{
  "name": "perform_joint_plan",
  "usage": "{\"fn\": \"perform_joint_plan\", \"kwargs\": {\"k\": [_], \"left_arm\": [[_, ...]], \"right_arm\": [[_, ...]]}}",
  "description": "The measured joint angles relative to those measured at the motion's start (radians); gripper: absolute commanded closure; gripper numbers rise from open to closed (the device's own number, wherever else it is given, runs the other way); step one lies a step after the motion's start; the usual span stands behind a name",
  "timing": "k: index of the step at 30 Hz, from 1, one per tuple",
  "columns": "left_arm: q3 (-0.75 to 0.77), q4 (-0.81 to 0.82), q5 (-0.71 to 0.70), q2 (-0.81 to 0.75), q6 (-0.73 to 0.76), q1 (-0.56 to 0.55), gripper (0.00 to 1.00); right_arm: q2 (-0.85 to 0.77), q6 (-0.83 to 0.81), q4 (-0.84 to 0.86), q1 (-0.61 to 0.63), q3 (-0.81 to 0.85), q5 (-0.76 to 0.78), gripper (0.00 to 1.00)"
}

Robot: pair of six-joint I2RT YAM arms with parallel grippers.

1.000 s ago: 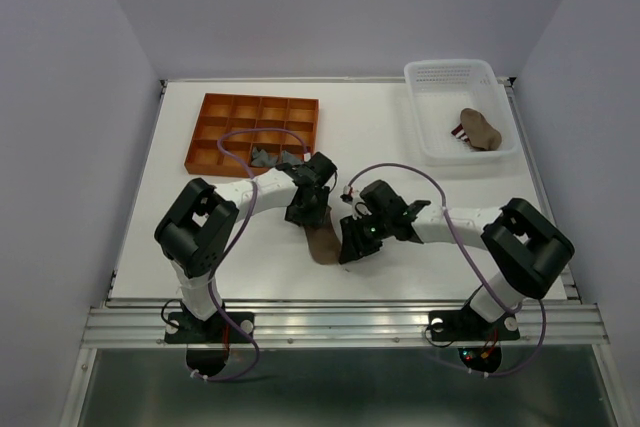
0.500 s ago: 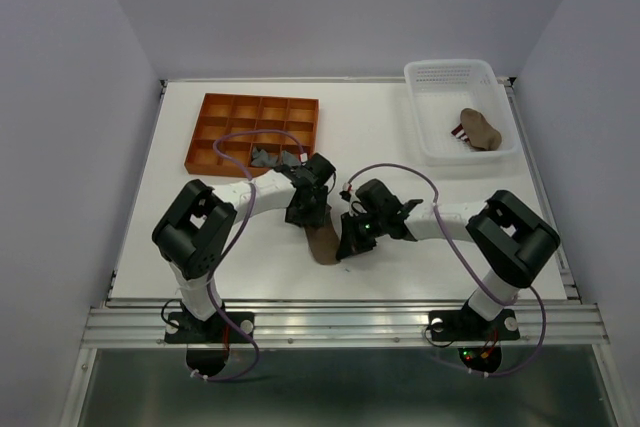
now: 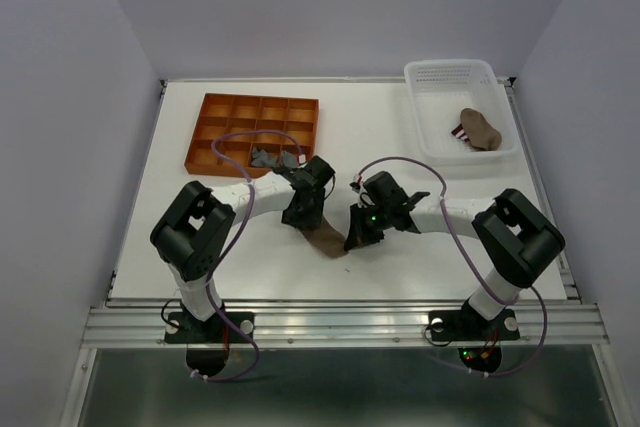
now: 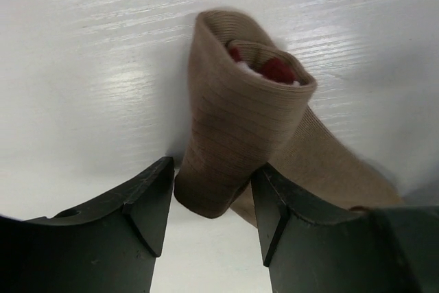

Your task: Roll the socks

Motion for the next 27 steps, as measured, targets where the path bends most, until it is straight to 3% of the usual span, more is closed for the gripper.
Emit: {"fn": "perform_joint_plan", "kwargs": {"k": [22, 24, 25, 26, 27], "left_arm": [[-0.043, -0.066, -0.029, -0.05, 0.074, 0.009, 0.41], [-0.052, -0.074, -0.026, -0.061, 0.082, 0.019, 0.48], [-0.055, -0.076, -0.023, -0.064, 0.083, 0.024, 0.56], [-0.06, -0.072, -0.013, -0.066, 0.084, 0.028, 0.71], [-0.064, -0.066, -0.002, -0.066, 0.083, 0.029, 0.76]], "right_arm": [[-0.013, -0.095, -0.094, -0.098, 0.032, 0.049, 0.99], [-0.013, -0.105, -0.095, -0.098, 0.034, 0.051, 0.97], [-0.014, -0.116, -0.097, -0.098, 0.035, 0.051, 0.96], [-0.015, -0.129, -0.097, -0.098, 0.036, 0.048, 0.95], [-0.015, -0.135, -0.097, -0.098, 0.036, 0.046, 0.94]]}}
